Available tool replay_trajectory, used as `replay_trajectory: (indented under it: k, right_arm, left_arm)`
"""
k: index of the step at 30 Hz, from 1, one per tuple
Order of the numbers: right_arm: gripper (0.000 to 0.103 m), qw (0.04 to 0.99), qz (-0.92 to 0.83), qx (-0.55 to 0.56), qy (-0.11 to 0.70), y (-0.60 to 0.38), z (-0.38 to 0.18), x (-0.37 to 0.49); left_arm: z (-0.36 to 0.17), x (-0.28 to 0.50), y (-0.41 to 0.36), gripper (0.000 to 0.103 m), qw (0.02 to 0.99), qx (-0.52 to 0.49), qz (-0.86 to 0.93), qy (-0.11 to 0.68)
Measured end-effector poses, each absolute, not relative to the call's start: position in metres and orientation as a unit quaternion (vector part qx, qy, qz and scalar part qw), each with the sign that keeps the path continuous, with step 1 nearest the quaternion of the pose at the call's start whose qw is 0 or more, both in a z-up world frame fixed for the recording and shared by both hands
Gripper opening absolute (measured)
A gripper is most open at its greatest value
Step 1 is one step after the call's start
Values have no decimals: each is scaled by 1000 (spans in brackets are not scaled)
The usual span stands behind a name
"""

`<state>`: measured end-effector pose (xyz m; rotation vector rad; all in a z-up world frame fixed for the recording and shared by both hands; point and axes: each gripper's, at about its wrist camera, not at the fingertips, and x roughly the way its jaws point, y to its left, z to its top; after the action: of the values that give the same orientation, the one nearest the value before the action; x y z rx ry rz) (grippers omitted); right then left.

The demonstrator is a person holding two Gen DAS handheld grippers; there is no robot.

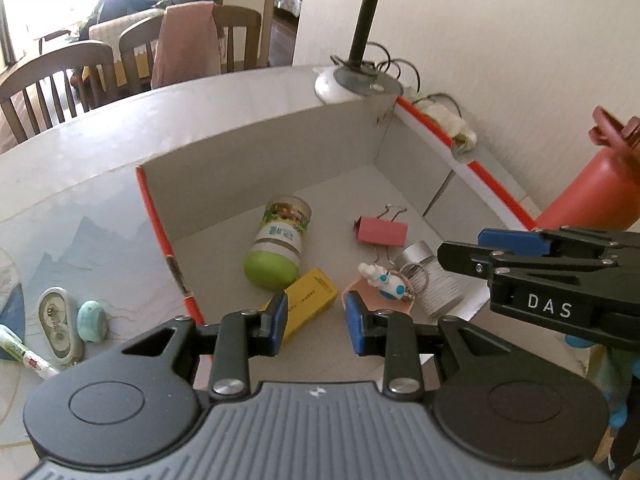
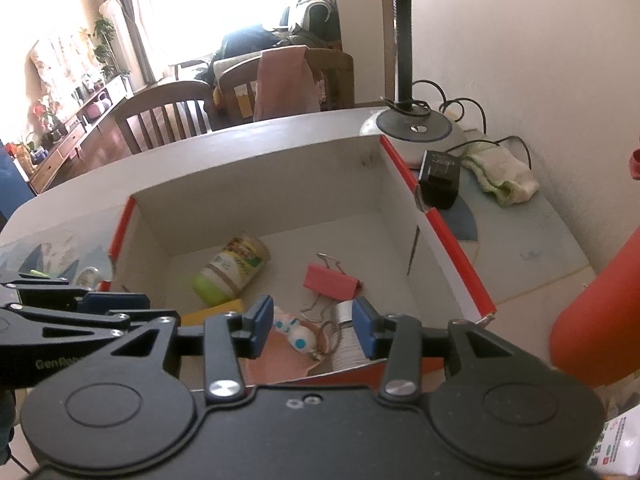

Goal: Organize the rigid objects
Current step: 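Open both tools to drop the yellow box and bunny into the box, then withdraw both open tools from the box back over the mat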

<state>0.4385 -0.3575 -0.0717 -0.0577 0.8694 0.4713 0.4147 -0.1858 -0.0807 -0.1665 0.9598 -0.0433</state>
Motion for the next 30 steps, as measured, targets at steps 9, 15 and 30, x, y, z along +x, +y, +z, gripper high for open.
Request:
replay_trajectory:
  k: [9, 15, 30]
  right_arm:
    - [53, 883, 245, -12, 401, -346, -51, 413]
    - [57, 882, 259, -4, 392, -334, -40, 393]
    - [73, 881, 291, -16, 373, -271, -14, 332]
  left_arm:
    - [-60, 385, -168, 30, 897, -95, -24, 431]
    - [-47, 361, -153, 30, 906, -101, -28, 410]
    - [-28, 292, -78, 59, 920, -120, -9, 372]
